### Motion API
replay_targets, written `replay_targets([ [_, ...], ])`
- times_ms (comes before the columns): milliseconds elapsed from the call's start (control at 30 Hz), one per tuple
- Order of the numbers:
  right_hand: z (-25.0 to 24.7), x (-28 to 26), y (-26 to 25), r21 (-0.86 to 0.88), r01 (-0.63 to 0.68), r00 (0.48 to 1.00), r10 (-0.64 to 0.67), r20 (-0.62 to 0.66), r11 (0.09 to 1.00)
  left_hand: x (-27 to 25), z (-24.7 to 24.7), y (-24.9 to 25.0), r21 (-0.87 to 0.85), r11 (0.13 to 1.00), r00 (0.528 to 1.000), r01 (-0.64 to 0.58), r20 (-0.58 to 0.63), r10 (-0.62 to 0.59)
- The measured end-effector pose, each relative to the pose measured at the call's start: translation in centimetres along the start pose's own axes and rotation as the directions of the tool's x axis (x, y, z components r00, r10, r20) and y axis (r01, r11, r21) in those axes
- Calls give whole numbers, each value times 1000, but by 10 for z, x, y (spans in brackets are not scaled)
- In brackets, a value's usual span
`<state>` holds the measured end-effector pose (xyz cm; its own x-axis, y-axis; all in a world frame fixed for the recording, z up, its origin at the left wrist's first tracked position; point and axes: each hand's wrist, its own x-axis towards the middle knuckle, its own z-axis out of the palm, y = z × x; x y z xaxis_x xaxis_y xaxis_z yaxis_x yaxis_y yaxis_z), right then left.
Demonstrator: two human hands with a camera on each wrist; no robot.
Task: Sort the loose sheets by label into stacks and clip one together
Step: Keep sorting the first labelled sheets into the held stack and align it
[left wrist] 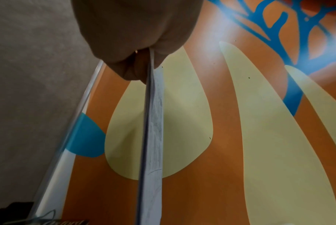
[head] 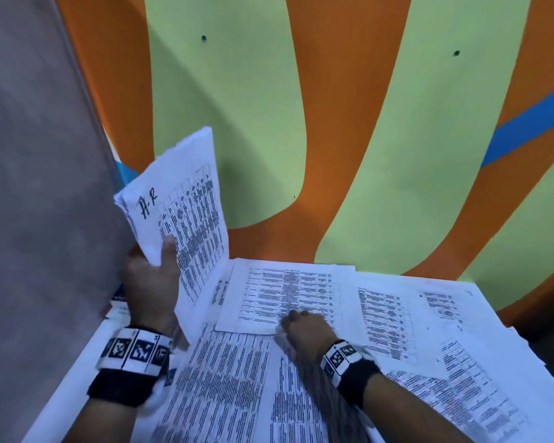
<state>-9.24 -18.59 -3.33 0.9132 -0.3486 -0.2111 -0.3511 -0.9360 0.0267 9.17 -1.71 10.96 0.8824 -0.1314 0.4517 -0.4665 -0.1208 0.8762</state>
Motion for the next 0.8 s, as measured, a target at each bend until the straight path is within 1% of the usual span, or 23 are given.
replay_targets([
  [33,-1,2,-1,-15,-9,1000,9,-8,1000,0,0,0,-6,1000,1000,6,2,-6],
  [100,-6,1,-2,14,-40,999,40,-36,999,0,-1,-2,-14,1000,1000,25,2,-25],
  [167,-9,-4,-3,47,-12,996,16,-91,999,2,-2,-3,-23,999,1000,22,-1,-22],
  [200,-10,-9,-4,54,40,988,-31,-153,998,3,-3,-5,-30,999,1000,13,-2,-13],
  [233,-9,-16,-4,41,108,971,-96,-221,993,4,-4,-5,-37,999,1000,9,3,-9],
  [267,-8,-24,-4,38,182,951,-166,-261,983,5,-4,-6,-43,999,1000,4,3,-4],
  [300,-4,-33,-5,54,272,925,-245,-291,961,5,-5,-7,-52,999,1000,-3,5,3],
  [367,6,-52,-4,59,427,855,-381,-351,902,6,-6,-9,-80,997,1000,-21,15,22],
  [400,12,-62,-3,66,471,834,-420,-359,880,6,-7,-11,-91,995,999,-30,19,32],
  [433,17,-69,1,78,488,828,-433,-355,870,6,-8,-11,-96,995,999,-39,20,41],
  [467,23,-76,6,95,476,840,-420,-344,874,5,-8,-11,-95,994,999,-44,18,46],
  [567,31,-93,18,142,354,920,-318,-229,924,5,-8,-12,-79,995,998,-55,5,56],
  [633,30,-100,18,140,294,950,-273,-152,946,4,-6,-11,-68,996,999,-49,-5,48],
  [733,22,-103,9,181,290,957,-280,-78,940,0,-2,-7,-70,997,999,-37,5,37],
  [800,7,-101,0,285,267,962,-273,-22,921,-3,1,-5,-74,996,999,-41,19,43],
])
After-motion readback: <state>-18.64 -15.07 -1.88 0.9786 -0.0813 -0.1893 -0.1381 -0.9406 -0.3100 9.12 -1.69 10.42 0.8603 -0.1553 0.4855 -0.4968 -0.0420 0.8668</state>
